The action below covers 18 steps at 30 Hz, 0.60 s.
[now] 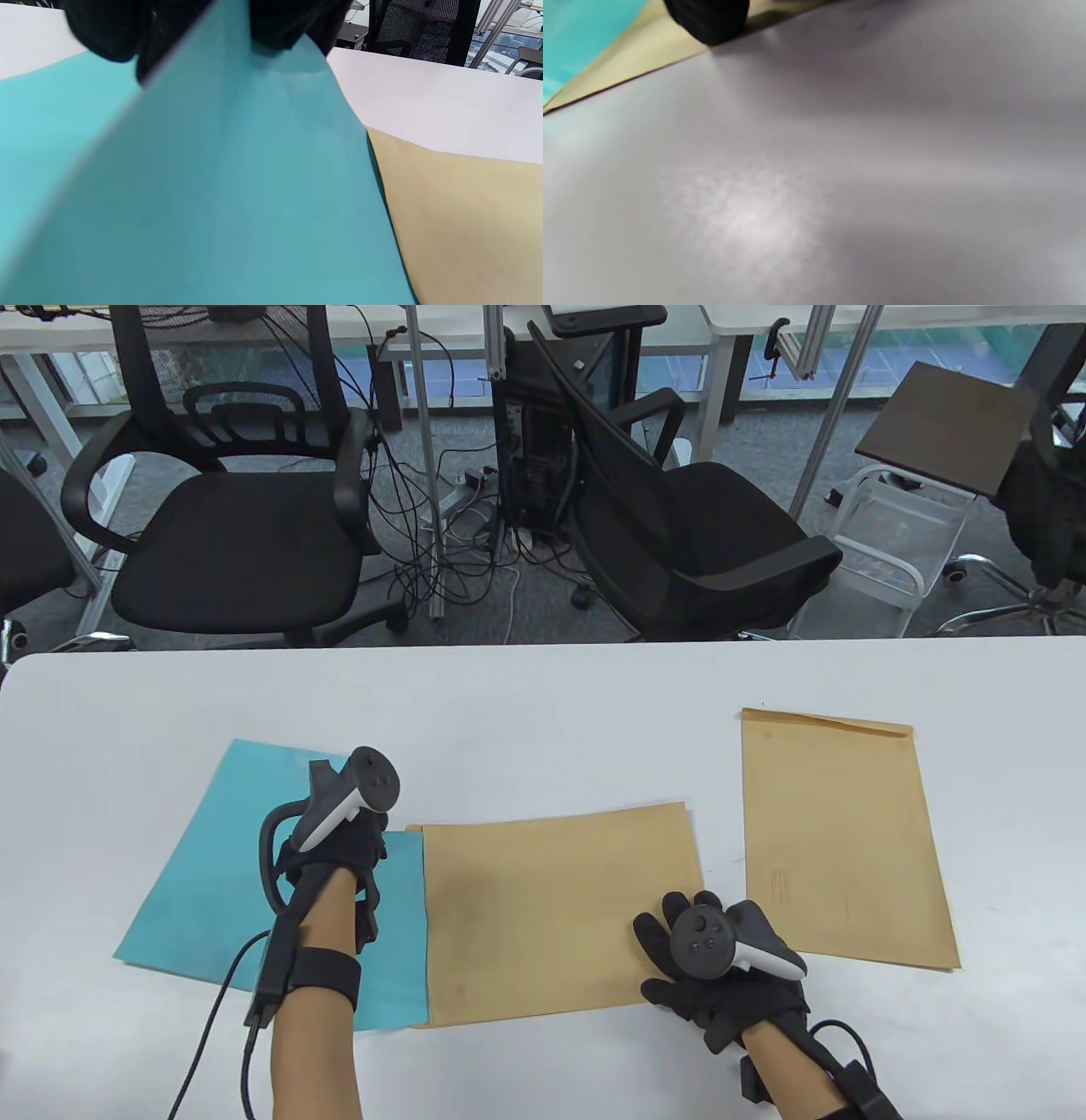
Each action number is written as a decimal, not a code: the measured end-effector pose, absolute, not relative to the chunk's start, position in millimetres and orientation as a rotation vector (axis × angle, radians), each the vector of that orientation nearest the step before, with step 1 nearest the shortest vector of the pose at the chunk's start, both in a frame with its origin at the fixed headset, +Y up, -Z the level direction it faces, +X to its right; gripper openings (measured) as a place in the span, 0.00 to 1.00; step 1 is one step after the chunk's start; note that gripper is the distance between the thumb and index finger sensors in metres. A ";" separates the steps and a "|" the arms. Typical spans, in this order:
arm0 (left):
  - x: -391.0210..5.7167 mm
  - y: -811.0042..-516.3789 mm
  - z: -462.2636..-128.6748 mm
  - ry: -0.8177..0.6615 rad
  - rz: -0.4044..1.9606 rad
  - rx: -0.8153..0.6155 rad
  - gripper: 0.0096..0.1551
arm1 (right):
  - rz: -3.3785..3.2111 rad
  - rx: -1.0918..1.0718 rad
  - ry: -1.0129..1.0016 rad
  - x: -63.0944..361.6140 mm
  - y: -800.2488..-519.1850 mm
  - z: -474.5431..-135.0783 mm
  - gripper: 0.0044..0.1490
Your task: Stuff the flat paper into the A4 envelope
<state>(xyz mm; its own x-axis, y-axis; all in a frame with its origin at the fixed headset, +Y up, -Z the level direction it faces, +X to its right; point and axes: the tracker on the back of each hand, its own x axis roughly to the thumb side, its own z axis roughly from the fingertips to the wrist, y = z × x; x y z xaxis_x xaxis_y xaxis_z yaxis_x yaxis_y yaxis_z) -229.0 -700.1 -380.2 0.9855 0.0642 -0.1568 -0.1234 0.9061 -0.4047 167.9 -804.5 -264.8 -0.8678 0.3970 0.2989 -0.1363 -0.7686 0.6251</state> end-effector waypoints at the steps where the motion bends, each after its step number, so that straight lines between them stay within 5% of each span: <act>1: -228.7 -700.5 -380.2 0.141 0.098 -0.428 0.23 | 2.639 0.613 0.891 167.8 -804.5 -264.9 0.49; 18: -229.3 -708.8 -380.1 0.110 0.211 -0.361 0.29 | 2.634 0.624 0.915 168.1 -804.3 -265.4 0.49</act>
